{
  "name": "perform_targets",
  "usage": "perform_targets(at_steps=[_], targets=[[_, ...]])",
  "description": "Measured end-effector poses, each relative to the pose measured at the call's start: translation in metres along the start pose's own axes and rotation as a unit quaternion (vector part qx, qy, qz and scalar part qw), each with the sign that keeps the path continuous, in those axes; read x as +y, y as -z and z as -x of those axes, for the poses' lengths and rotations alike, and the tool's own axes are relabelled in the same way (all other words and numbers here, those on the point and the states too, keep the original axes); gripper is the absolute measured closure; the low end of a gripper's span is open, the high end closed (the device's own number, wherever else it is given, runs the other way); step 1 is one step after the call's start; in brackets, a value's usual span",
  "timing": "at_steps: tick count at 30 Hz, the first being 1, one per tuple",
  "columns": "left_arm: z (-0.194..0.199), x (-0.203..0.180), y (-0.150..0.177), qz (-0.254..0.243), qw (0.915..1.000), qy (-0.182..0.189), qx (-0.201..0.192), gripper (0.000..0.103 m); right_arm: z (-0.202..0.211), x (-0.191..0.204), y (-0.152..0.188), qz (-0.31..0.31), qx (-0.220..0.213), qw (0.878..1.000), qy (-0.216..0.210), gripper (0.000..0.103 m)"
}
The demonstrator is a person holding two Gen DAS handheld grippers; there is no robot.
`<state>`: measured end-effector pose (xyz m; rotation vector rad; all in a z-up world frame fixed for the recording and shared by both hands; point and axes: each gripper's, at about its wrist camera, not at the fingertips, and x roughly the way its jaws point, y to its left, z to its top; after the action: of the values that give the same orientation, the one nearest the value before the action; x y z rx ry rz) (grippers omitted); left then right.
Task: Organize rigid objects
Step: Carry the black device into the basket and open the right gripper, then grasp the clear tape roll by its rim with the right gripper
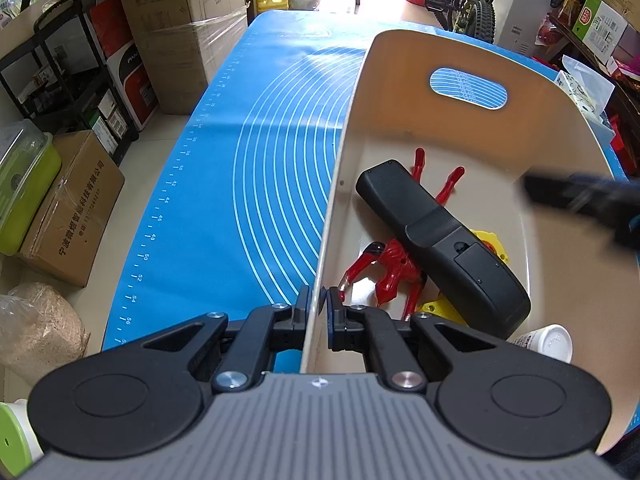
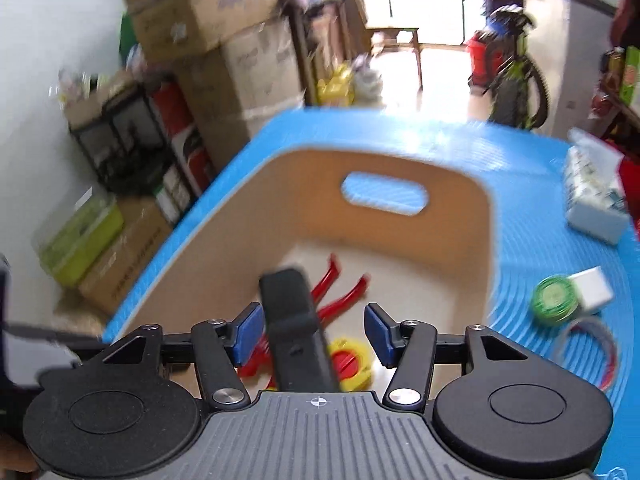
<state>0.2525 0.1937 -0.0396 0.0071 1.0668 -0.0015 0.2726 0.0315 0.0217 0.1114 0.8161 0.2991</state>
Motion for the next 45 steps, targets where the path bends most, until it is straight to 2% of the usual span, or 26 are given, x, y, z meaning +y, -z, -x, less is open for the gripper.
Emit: perform_targets(at_steps=[5, 9, 15, 20, 24, 29, 32, 33, 36, 40, 42, 45], targets=[[0.0, 0.0, 0.0, 0.0, 1.0, 0.0, 0.0, 0.094, 0.031, -0.037, -0.013, -0.032, -0.055, 0.997, 0.036, 0.037], [0.0, 0.001, 0.0, 0.0, 1.0, 0.0, 0.0, 0.094, 0.039, -0.075, -0.014, -0.052, -0.063, 0.993, 0.09, 0.035], [0.0, 0.001, 0.0, 0.0, 1.0, 0.0, 0.0, 0.094, 0.023, -0.134, 0.001, -0.059, -0.034, 0.983, 0.17, 0.035], [0.0, 0.001, 0.0, 0.0, 1.0, 0.0, 0.0, 0.094, 0.003, -0.169, 0.021, -0.084, -0.008, 0.973, 0.215, 0.035], [0.0, 0.001, 0.0, 0.0, 1.0, 0.0, 0.0, 0.094, -0.012, -0.19, 0.038, -0.104, 0.022, 0.966, 0.235, 0.035], [-0.001, 0.001, 0.0, 0.0, 1.0, 0.0, 0.0, 0.094, -0.024, -0.204, 0.055, -0.129, 0.04, 0.961, 0.242, 0.035], [0.0, 0.001, 0.0, 0.0, 1.0, -0.001, 0.0, 0.094, -0.03, -0.208, 0.063, -0.136, 0.048, 0.96, 0.24, 0.043], [0.0, 0.002, 0.0, 0.0, 1.0, -0.001, 0.0, 0.094, -0.032, -0.21, 0.065, -0.138, 0.053, 0.96, 0.237, 0.05], [0.0, 0.002, 0.0, 0.0, 1.0, -0.002, 0.001, 0.094, -0.031, -0.208, 0.067, -0.14, 0.049, 0.962, 0.231, 0.056], [0.0, 0.003, 0.0, -0.001, 1.0, -0.002, 0.0, 0.093, -0.03, -0.207, 0.067, -0.125, 0.047, 0.964, 0.231, 0.079], [0.0, 0.003, 0.0, -0.001, 1.0, -0.002, 0.001, 0.093, -0.029, -0.206, 0.067, -0.124, 0.046, 0.964, 0.231, 0.085], [0.0, 0.003, 0.0, -0.001, 1.0, -0.002, 0.0, 0.093, -0.027, -0.207, 0.067, -0.122, 0.044, 0.964, 0.23, 0.086]])
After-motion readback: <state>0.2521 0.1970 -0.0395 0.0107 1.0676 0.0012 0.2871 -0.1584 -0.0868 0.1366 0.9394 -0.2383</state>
